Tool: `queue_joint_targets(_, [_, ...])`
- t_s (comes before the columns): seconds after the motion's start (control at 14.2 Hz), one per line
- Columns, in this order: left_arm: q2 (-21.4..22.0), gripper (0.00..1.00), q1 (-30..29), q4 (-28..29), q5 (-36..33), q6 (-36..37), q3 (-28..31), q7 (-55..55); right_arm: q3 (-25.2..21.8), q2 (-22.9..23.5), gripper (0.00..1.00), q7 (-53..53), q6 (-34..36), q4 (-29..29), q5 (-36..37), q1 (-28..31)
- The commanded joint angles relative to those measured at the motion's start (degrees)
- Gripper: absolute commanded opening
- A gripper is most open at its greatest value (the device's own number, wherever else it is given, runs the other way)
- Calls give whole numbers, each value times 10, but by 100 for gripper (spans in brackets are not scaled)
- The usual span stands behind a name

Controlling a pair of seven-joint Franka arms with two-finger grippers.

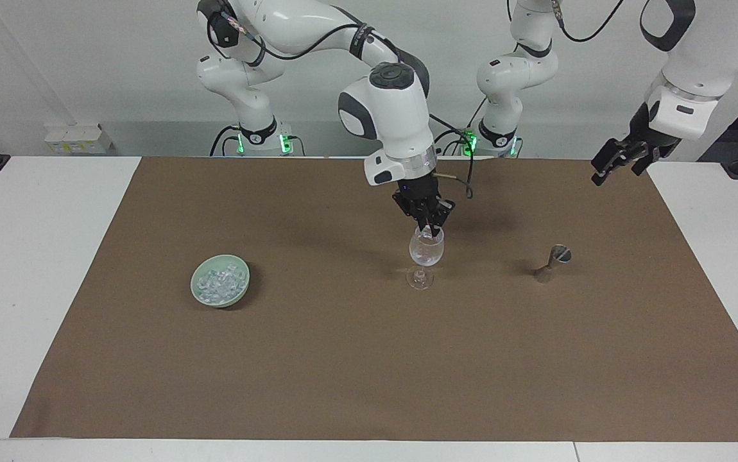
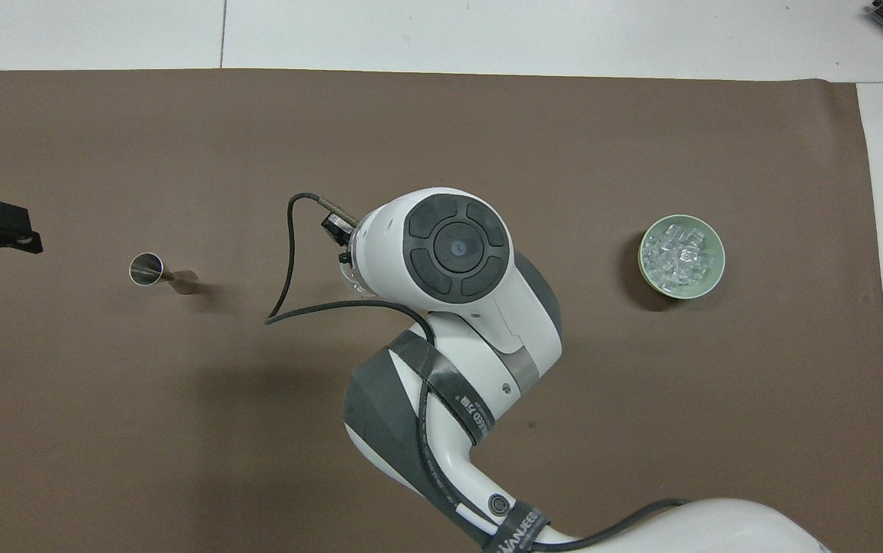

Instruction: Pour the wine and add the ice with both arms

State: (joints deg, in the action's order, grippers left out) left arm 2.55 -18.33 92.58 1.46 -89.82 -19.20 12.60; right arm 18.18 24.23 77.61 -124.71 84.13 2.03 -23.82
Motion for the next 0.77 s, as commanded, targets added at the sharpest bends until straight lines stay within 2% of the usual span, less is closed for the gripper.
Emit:
queue_joint_targets(0.0, [3,100,3,-6,-11,17,1,-38,2,4,0,-2,3,-1,22,0])
queue_joint_targets(0.14, [1,100,2,-7,-12,14,1,-47,2,4,0,-2,5,0,21,0])
queue_joint_targets(0.28, [0,100,3,-11,-11,15,1,-66,2,4,9,-2,4,-1,21,0])
queue_joint_targets(0.35, [-2,100,6,-10,-10,11,1,-76,2,4,16,-2,5,-1,21,0])
queue_joint_targets(0.42, [0,100,11,-9,-8,10,2,-77,2,4,38,-2,6,-1,21,0])
queue_joint_targets(0.56, [3,100,56,-4,-8,9,26,-77,2,4,38,0,12,-3,18,0])
queue_joint_targets(0.7, [3,100,127,-2,-8,12,87,-77,2,4,38,1,12,-4,19,0])
